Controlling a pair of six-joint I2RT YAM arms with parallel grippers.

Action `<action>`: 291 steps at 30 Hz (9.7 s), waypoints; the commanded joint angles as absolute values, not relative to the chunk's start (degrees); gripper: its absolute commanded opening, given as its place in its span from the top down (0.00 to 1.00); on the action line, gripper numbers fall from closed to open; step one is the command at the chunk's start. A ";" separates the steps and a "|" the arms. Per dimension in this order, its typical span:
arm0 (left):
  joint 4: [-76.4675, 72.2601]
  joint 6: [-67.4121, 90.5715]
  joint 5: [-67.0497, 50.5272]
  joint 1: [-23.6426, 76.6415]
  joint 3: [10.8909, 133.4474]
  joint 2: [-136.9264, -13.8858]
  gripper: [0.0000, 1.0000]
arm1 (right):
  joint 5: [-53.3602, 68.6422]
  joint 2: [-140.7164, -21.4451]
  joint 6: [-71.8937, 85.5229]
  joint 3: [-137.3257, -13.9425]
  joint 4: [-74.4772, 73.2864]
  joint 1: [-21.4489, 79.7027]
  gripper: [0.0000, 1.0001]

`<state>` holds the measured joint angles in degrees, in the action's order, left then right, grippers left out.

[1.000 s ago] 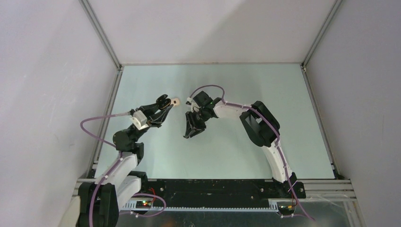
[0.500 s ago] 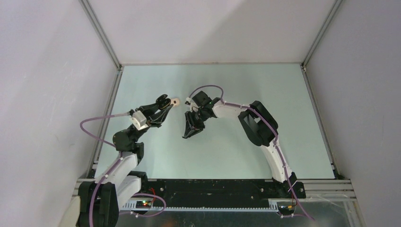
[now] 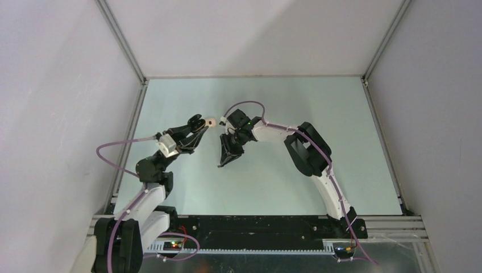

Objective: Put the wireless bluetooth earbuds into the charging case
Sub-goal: Pick up the earbud from the center of the board, then place the earbud in the charging case, then close the charging case, then place the charging case at the center of the board.

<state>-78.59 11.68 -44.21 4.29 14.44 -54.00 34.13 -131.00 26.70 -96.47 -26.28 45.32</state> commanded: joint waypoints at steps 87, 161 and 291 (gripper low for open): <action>-53.46 8.27 -62.16 18.98 24.72 -67.72 1.00 | -15.99 -84.21 -42.66 -85.97 -32.80 66.34 0.89; 5.87 -43.03 -71.51 26.97 35.23 -60.19 0.98 | 32.66 -76.71 -26.74 -79.13 -35.00 42.05 0.52; -4.98 37.42 -21.78 38.93 97.42 -136.30 0.70 | 61.07 -54.14 -19.53 -63.66 -36.98 -15.11 0.44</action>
<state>-12.21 40.29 -23.59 37.56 91.88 -134.28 58.26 -55.72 -20.95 -64.05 -39.53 -14.09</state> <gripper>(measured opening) 0.329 0.555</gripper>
